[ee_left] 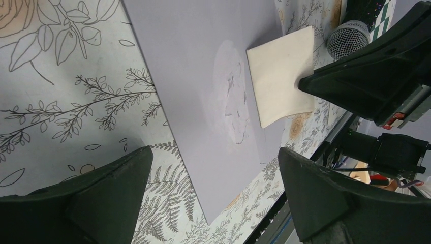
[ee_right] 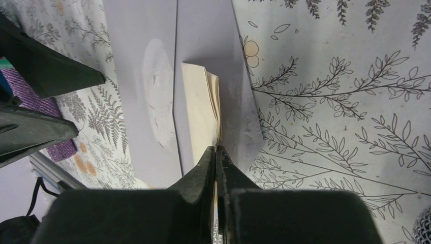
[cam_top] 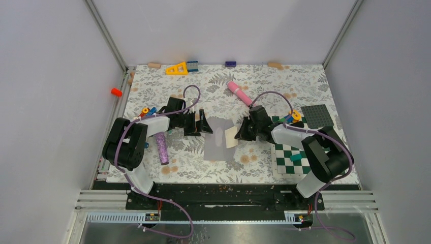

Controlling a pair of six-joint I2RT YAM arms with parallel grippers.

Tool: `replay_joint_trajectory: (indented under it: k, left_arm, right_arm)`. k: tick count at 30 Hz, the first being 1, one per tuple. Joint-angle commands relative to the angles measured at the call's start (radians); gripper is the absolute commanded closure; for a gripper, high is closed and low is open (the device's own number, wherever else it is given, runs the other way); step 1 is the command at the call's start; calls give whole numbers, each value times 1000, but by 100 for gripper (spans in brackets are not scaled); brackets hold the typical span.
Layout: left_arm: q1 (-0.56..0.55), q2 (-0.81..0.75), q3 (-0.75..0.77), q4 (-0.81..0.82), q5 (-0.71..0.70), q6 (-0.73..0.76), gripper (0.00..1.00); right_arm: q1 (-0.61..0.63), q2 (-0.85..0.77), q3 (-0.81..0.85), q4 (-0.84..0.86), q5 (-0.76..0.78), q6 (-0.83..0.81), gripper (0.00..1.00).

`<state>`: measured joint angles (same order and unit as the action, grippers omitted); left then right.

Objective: Place the letter into the envelope and seal it
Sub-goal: Place the letter in the envelope.

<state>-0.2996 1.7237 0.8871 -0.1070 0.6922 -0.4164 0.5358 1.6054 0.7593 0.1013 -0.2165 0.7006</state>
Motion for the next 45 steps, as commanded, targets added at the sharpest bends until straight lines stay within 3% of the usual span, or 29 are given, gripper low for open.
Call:
replay_joint_trajectory:
  k: [1, 45]
  left_arm:
    - [4, 12, -10, 46, 3, -14, 1]
    - [-47, 3, -23, 55, 33, -41, 1]
  right_arm:
    - [21, 34, 55, -20, 46, -17, 100]
    - [55, 127, 98, -11, -30, 94, 100]
